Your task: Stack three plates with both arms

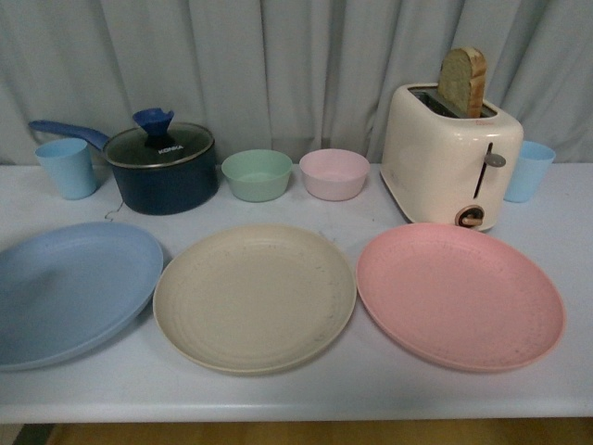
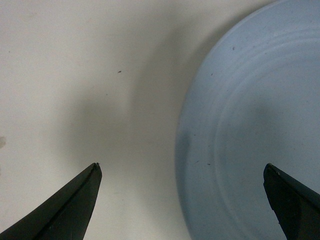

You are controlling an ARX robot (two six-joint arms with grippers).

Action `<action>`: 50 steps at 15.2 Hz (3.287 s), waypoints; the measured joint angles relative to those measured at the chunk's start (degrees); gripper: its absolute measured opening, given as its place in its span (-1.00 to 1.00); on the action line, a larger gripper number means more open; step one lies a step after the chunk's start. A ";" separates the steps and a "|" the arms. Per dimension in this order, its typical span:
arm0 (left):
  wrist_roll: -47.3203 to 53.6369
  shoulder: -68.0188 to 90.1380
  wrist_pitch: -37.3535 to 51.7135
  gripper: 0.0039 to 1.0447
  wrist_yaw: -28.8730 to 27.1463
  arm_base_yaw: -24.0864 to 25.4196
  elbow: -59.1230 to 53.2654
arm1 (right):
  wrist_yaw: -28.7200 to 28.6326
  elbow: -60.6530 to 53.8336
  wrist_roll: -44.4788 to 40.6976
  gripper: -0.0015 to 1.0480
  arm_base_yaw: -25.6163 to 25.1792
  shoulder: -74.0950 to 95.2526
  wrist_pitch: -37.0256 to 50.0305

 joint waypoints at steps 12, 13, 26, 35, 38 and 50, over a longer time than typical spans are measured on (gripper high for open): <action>-6.36 5.29 -2.84 -0.70 3.65 3.45 2.47 | 0.00 0.00 0.00 0.87 0.00 0.00 0.00; -8.00 5.25 -3.13 -0.93 4.87 4.09 2.67 | 0.00 0.00 0.00 0.87 0.00 0.00 0.00; -20.22 -15.63 -14.27 -0.97 13.35 -5.49 -0.44 | 0.00 0.00 0.00 0.87 0.00 0.00 0.00; -29.77 -7.78 -5.86 -0.97 3.96 -23.10 -2.34 | 0.00 0.00 0.00 0.87 0.00 0.00 0.00; -31.15 -4.37 -4.61 -0.97 0.98 -24.57 -2.47 | 0.00 0.00 0.00 0.87 0.00 0.00 0.00; -33.20 -11.10 3.67 0.41 2.73 -25.68 -8.48 | 0.00 0.00 0.00 0.87 0.00 0.00 0.00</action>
